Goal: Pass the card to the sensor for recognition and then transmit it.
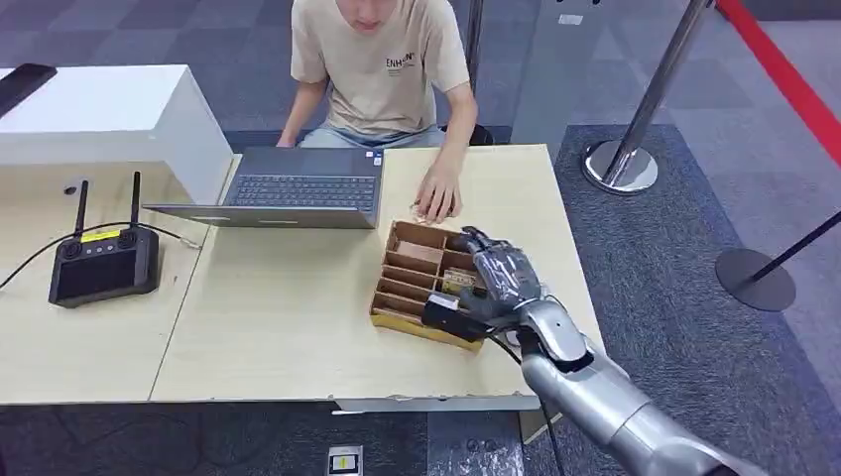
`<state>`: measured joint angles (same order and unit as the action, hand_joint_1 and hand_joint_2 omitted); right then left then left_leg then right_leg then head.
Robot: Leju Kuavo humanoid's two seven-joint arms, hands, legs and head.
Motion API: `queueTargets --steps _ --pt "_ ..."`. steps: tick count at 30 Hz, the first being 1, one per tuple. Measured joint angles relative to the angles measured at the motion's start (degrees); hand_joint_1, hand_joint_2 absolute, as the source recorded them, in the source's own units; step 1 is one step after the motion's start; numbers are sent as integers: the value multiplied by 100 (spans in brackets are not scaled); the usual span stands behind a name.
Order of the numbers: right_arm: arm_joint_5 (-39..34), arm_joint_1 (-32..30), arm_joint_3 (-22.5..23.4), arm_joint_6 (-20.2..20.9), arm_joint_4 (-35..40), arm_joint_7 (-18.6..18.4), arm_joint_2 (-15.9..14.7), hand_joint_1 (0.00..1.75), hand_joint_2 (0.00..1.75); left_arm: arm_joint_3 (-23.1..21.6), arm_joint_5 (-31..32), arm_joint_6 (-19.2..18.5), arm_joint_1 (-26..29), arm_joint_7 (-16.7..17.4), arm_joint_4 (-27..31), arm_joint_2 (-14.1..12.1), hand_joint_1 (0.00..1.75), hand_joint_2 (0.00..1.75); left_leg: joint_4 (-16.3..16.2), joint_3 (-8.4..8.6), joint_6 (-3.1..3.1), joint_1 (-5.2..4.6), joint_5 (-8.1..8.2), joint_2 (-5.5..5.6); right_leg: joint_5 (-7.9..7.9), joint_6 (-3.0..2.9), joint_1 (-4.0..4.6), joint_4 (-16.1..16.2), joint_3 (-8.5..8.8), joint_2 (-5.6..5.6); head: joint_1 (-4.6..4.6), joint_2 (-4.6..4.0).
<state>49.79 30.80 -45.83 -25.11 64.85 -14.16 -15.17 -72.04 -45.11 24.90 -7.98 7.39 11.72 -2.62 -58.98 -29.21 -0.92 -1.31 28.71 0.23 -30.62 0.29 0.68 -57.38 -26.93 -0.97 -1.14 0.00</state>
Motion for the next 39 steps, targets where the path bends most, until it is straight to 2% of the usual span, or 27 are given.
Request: queueTargets --steps 27,30,32,39 --pt "22 -19 17 24 155 -74 -7 0 175 2 -17 35 2 0 0 0 0 175 0 0 0 0 0 0 0 0 0 0 -1 0 0 0" --pt "-59 -41 44 -72 192 -74 -11 0 175 2 -20 42 3 -7 0 0 0 175 0 -1 0 0 0 0 0 0 0 0 -2 0 0 0" --pt "-514 -190 234 -431 623 -68 -74 0 175 4 -61 85 40 -59 0 0 0 175 -1 -10 0 -1 0 0 0 0 -1 0 -10 0 -2 0" --pt "-673 -292 560 -472 1635 -68 -203 0 175 33 -76 120 83 -109 0 0 0 175 -1 -12 0 -1 1 1 0 0 -1 0 -15 0 0 0"
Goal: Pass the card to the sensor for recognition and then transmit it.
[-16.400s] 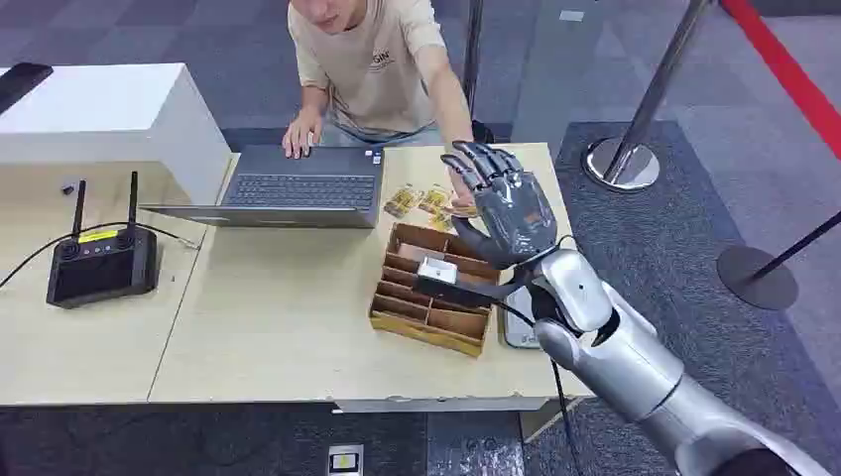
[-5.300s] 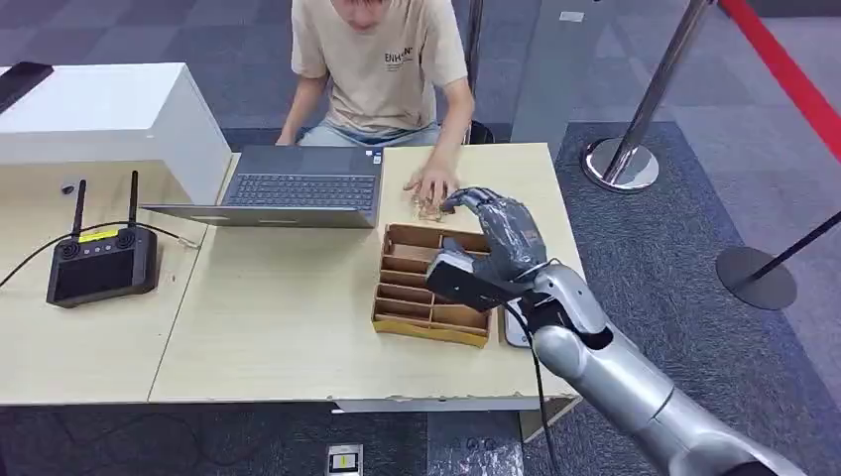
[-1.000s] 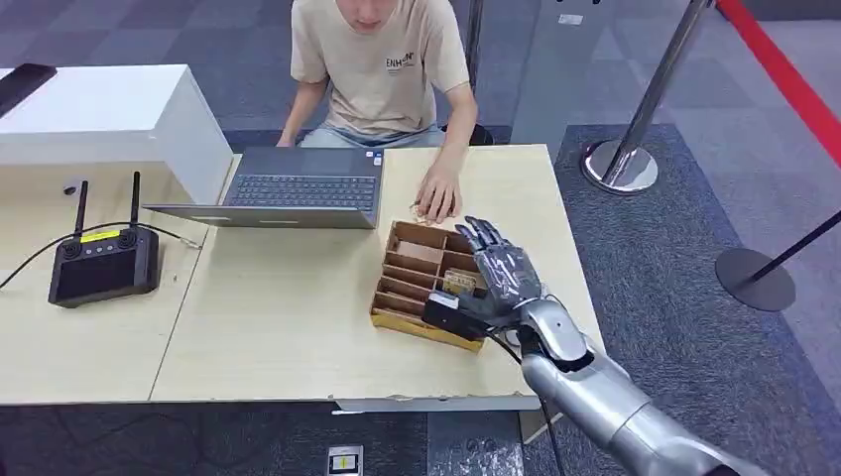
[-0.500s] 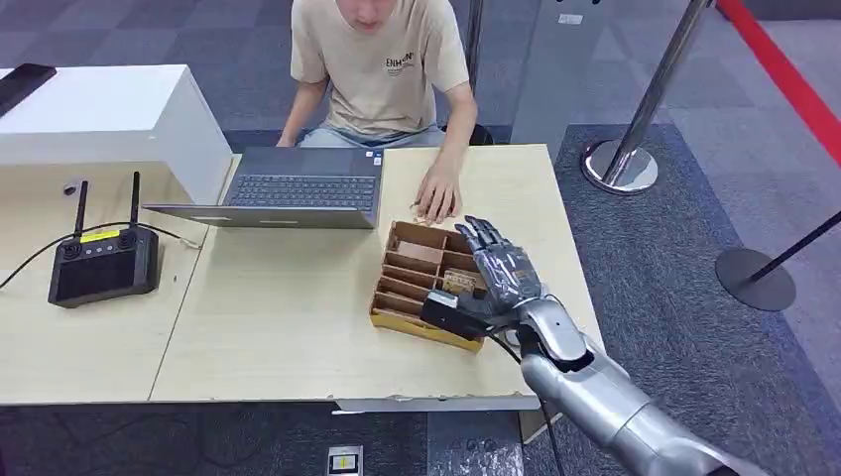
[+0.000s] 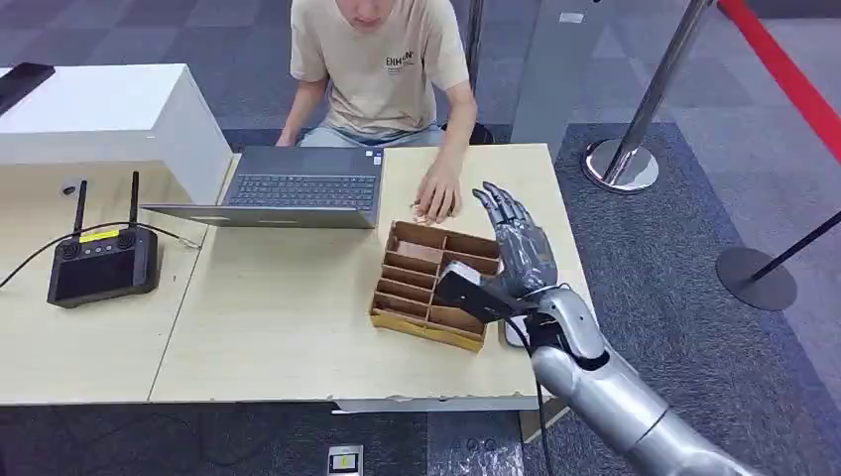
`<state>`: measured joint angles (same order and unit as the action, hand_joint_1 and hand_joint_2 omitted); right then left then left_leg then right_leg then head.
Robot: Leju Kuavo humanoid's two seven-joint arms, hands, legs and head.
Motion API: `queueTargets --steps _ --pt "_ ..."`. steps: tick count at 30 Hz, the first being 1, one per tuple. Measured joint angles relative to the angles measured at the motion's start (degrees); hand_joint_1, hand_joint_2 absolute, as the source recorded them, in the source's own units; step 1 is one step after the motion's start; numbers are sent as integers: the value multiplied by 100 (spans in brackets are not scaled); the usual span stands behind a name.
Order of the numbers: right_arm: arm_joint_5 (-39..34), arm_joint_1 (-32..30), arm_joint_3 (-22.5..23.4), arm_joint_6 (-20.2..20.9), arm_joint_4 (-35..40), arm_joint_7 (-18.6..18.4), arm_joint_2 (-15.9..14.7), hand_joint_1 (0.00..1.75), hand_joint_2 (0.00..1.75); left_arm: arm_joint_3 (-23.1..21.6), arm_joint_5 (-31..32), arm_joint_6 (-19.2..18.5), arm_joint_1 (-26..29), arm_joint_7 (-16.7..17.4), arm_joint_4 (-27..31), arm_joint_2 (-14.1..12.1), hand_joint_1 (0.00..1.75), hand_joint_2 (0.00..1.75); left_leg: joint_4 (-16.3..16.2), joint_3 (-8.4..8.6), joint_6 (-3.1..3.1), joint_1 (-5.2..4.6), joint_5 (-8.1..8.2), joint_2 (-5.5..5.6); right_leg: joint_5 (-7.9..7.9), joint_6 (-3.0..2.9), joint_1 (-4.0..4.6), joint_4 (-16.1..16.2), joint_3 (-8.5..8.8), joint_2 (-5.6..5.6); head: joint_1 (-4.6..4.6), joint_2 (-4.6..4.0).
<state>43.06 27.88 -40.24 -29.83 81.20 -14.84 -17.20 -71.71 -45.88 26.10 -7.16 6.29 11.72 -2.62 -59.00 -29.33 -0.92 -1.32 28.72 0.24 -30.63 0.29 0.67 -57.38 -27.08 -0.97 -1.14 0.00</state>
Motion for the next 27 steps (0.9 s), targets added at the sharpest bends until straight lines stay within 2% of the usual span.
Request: queueTargets --steps 15,17,19,20,21,22,24,27 --pt "206 -266 223 -68 1162 -18 -140 3 175 85 -17 33 6 -13 0 0 0 175 1 -3 0 0 0 0 0 0 1 0 -1 0 -2 0" --pt "218 -299 223 30 1239 -59 -151 26 175 87 -17 33 5 -11 0 0 0 175 1 -3 0 0 0 0 0 0 1 0 -1 0 0 0" --pt "230 -336 221 85 1267 -66 -160 86 175 92 -17 33 5 -11 0 0 0 175 1 -4 0 0 0 1 0 0 1 0 -1 0 -2 0" --pt "240 -360 221 107 1287 -70 -160 103 175 94 -17 33 6 -11 0 0 0 175 1 -4 0 0 0 1 0 0 1 0 -1 0 -2 0" --pt "243 -376 218 116 1296 -70 -162 103 175 98 -17 33 6 -11 0 0 0 175 1 -4 0 0 0 0 0 0 1 0 -2 0 -2 -2" --pt "243 -390 216 122 1296 -70 -162 120 175 100 -17 33 5 -11 0 0 0 175 1 -4 0 0 0 0 0 0 1 0 -1 0 0 0" --pt "243 -416 210 129 1298 -70 -162 140 175 103 -20 33 6 -11 0 0 0 175 1 -4 0 0 0 0 0 0 1 0 -1 0 -2 0" --pt "243 -448 210 131 1302 -70 -162 150 175 107 -37 33 5 11 0 0 0 175 1 -4 0 0 0 0 0 0 1 0 -1 0 0 0"
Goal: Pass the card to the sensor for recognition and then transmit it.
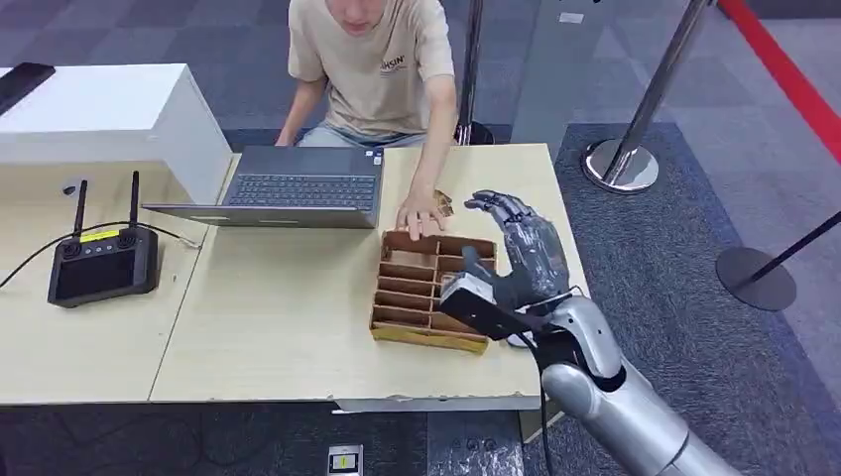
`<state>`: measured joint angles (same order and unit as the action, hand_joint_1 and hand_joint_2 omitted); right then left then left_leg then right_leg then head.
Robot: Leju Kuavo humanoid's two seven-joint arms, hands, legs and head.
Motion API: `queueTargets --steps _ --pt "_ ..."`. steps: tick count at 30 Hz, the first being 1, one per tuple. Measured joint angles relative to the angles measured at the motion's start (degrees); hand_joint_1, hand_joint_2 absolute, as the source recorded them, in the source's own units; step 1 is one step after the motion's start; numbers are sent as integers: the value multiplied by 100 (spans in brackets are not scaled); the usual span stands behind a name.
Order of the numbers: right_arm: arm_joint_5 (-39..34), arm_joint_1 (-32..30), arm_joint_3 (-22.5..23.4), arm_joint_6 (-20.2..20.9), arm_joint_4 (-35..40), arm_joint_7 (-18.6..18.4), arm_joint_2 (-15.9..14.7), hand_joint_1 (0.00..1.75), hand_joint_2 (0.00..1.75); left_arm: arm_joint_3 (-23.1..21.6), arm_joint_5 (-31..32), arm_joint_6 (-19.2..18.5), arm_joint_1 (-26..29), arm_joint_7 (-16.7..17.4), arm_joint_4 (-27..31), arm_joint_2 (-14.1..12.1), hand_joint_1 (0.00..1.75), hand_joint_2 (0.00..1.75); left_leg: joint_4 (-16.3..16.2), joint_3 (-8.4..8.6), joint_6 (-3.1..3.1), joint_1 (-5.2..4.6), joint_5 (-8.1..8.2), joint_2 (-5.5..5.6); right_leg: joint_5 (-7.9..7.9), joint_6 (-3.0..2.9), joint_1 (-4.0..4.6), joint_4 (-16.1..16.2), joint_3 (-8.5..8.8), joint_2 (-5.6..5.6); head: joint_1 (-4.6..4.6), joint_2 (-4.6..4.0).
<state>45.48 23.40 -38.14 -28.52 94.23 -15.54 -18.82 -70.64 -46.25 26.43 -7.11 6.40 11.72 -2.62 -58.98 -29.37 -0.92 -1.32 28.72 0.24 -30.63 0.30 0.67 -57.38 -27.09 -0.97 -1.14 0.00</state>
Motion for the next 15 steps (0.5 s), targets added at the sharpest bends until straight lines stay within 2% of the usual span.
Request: queueTargets --steps 2,4,6,15 --pt "2 -21 -2 18 24 0 -2 159 175 2 -11 0 0 0 0 0 0 175 0 0 0 0 0 0 0 0 0 0 -1 0 -2 0" --pt "65 -27 -2 52 24 -15 -2 155 175 2 -13 0 -1 0 0 0 0 175 0 -1 0 0 0 0 0 0 0 0 -1 0 -2 0" --pt "125 -41 -4 83 17 -44 -2 143 175 2 -13 0 0 2 0 0 0 175 0 -2 0 0 0 1 0 0 0 0 -1 0 -2 -2" --pt "236 -85 -85 179 -153 -63 -2 133 175 2 -2 0 -1 24 0 0 0 175 1 -4 0 0 0 0 0 0 0 0 -3 0 0 0"
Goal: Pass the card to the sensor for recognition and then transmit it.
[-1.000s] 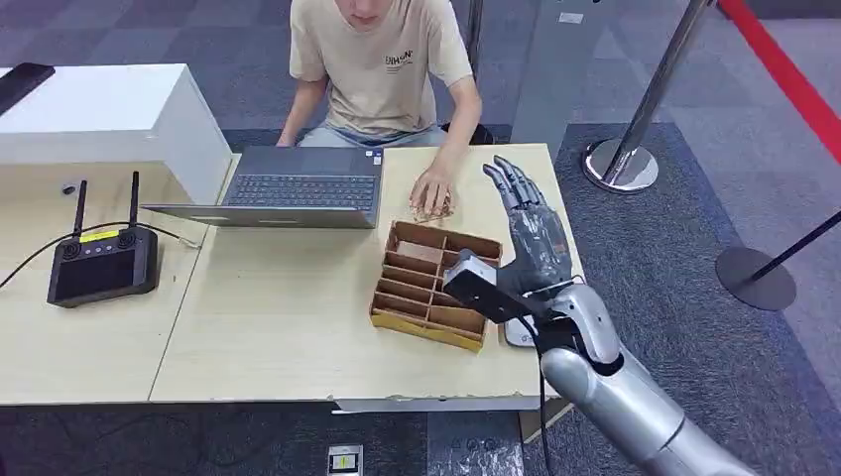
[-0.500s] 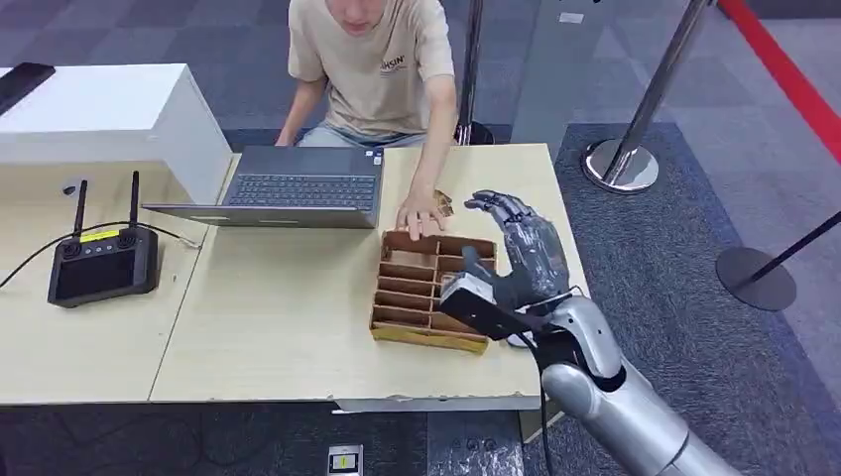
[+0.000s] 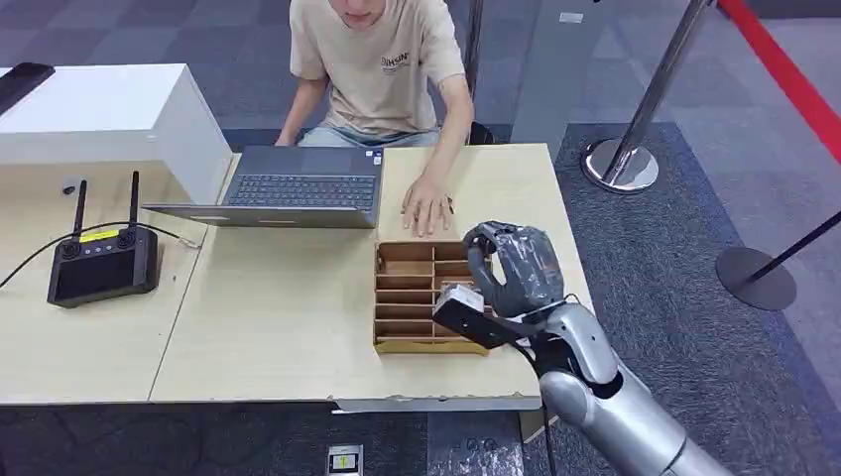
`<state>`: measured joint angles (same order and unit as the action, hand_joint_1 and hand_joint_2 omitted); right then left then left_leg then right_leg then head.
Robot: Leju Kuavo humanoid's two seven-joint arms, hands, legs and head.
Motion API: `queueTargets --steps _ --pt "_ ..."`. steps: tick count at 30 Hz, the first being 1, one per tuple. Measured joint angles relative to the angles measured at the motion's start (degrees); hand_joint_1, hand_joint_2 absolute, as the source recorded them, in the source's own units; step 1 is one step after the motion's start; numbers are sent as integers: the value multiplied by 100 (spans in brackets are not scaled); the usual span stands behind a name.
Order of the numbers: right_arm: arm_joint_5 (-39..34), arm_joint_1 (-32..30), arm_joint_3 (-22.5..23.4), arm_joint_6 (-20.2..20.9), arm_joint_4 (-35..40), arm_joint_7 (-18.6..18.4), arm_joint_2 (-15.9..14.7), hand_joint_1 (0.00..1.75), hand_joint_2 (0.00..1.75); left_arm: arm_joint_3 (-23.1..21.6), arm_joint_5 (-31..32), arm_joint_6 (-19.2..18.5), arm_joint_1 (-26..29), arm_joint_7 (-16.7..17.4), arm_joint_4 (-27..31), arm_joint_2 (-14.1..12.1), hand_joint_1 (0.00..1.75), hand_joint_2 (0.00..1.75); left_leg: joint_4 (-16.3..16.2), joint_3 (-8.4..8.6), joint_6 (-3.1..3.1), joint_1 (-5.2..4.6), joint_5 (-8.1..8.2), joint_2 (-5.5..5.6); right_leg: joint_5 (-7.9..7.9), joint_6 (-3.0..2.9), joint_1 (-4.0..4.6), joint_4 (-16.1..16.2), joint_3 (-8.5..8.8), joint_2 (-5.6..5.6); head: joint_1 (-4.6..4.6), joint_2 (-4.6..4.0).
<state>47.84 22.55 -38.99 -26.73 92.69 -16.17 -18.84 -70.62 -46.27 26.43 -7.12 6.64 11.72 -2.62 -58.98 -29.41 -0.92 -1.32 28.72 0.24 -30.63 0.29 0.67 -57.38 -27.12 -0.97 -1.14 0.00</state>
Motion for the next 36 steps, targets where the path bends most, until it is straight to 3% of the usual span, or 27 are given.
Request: queueTargets --steps 2,4,9,15,16,17,18,20,22,24,32,34,35,36 --pt "-4 -26 -33 22 -48 0 0 126 175 0 7 -2 0 2 0 0 0 175 0 -1 0 0 0 1 0 0 0 0 0 0 -2 0" --pt "-4 -35 -63 55 -107 0 9 94 175 0 13 0 -2 17 0 0 0 175 0 -1 0 0 0 0 0 0 0 0 -1 0 0 0" --pt "2 -65 -135 70 -280 0 31 99 175 0 26 -2 -4 39 0 0 0 175 0 -3 0 0 0 0 0 0 0 0 -3 0 0 0" --pt "0 -79 -203 68 -474 0 68 82 175 0 33 -4 -5 42 0 0 0 175 0 -4 0 0 0 0 0 0 0 0 -4 0 0 0" --pt "0 -81 -205 68 -498 0 79 86 175 0 33 -4 -5 42 0 0 0 175 0 -5 0 0 0 1 0 0 0 0 -5 0 0 0" --pt "0 -84 -208 68 -518 0 81 99 175 0 35 -9 -4 42 0 0 0 175 0 -5 0 0 0 1 0 0 0 0 -5 0 0 0" --pt "0 -84 -210 68 -535 0 87 140 175 0 37 -15 -4 42 0 0 0 175 0 -5 0 0 0 1 0 0 0 0 -5 0 0 0" --pt "-9 -86 -216 68 -579 0 92 140 175 0 42 -17 -5 42 0 0 0 175 0 -5 0 0 0 0 0 0 0 0 -5 0 0 0" --pt "-13 -87 -223 68 -614 0 98 133 175 0 42 -17 -5 42 0 0 0 175 0 -5 0 0 0 0 0 0 0 0 -5 0 0 0" --pt "-18 -87 -234 68 -640 0 107 113 175 0 42 -17 -5 42 0 0 0 175 0 -5 0 0 0 0 0 0 0 0 -5 0 0 0" --pt "-72 -86 -271 85 -758 11 149 110 175 0 50 -37 -10 42 0 0 0 175 0 -6 0 0 0 0 0 0 0 0 -6 0 0 0" --pt "-101 -84 -284 94 -795 22 164 91 175 -2 55 -37 -11 42 0 0 0 175 0 -6 0 0 0 1 0 0 0 0 -5 0 0 0" --pt "-101 -83 -293 92 -813 26 173 91 175 -2 59 -39 -11 42 0 0 0 175 0 -6 0 0 0 0 0 0 0 0 -6 0 0 0" --pt "-101 -82 -299 92 -835 35 177 75 175 -2 59 -44 -13 42 0 0 0 175 0 -6 0 0 0 0 0 0 0 0 -5 0 0 0"
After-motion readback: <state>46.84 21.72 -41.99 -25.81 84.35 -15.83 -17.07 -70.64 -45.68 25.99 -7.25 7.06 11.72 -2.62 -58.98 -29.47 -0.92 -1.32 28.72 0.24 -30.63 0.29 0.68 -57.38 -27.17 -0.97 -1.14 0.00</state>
